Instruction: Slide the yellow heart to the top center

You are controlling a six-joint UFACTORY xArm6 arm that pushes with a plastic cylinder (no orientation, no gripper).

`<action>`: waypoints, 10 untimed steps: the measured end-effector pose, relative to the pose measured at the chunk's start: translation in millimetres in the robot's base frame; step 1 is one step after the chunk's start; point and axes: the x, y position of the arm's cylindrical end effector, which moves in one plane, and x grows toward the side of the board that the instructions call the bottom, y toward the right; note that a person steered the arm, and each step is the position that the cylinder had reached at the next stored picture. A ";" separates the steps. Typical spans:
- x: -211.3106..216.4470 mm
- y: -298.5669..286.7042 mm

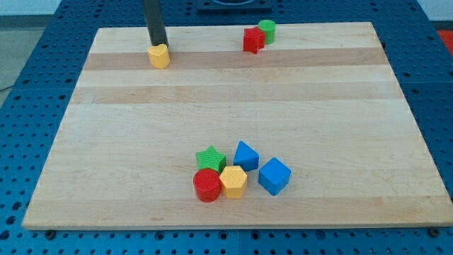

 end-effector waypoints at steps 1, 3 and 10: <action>43.7 -42.9; 22.8 28.9; -47.7 107.1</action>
